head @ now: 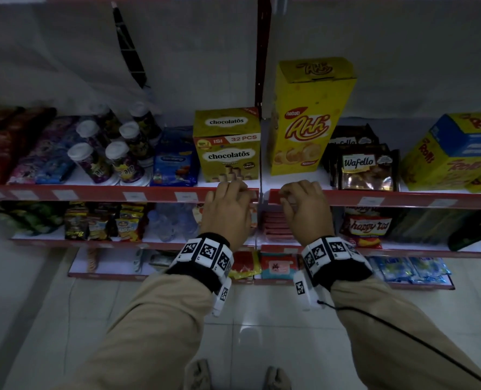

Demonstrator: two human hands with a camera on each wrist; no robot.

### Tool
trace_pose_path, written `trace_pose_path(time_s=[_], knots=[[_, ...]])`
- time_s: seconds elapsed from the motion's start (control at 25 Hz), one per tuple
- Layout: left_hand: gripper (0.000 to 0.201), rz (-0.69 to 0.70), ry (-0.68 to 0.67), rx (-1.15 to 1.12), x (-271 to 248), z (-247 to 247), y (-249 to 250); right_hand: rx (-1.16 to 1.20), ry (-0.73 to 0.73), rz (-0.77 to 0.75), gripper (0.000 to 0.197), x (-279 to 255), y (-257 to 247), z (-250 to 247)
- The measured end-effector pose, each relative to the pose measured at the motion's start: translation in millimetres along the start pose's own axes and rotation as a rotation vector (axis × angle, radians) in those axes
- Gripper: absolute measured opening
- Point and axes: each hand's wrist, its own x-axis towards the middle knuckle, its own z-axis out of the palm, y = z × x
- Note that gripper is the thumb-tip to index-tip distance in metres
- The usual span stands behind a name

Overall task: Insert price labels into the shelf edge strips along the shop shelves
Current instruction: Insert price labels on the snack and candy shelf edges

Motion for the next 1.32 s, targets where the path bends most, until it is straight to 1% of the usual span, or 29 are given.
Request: trace_pose_path(time_s=[0.16,0.24,0.32,0.44,0.56,0.64,0.72,0.88,1.0,1.08,1.24,1.32], knots=[[0.048,0.063,-0.043,0.038,-9,2,-29,0.066,0.09,0.029,0.028,-13,-39,28],[0.053,0.088,-0.057,0.046,-15,3,-45,0.132,0.095,0.114,0.04,-19,-59,42],[0.054,0.124,-0.066,0.056,-18,6,-57,0.203,0.102,0.205,0.047,-24,-73,51],[0.056,0.169,-0.06,0.044,-18,8,-65,0.248,0.189,0.27,0.047,-31,-85,61],[0.058,0.171,-0.034,0.016,-20,7,-68,0.292,0.261,0.298,0.045,-34,-89,62],[0.057,0.182,-0.026,0.01,-20,7,-69,0.231,0.269,0.283,0.045,-33,-87,60],[0.055,0.193,-0.033,0.021,-19,6,-71,0.109,0.226,0.244,0.042,-27,-84,56],[0.055,0.192,-0.048,0.03,-12,5,-70,-0.096,0.114,0.181,0.028,-16,-81,48],[0.06,0.181,-0.072,0.02,-10,6,-68,-0.196,0.01,0.126,0.033,-10,-87,46],[0.061,0.172,-0.075,0.014,-10,6,-67,-0.248,-0.038,0.091,0.037,-5,-89,44],[0.061,0.156,-0.067,0.028,-11,8,-65,-0.284,-0.069,0.059,0.028,-2,-89,42],[0.06,0.154,-0.07,0.034,-10,9,-63,-0.303,-0.094,0.057,0.029,-3,-88,43]])
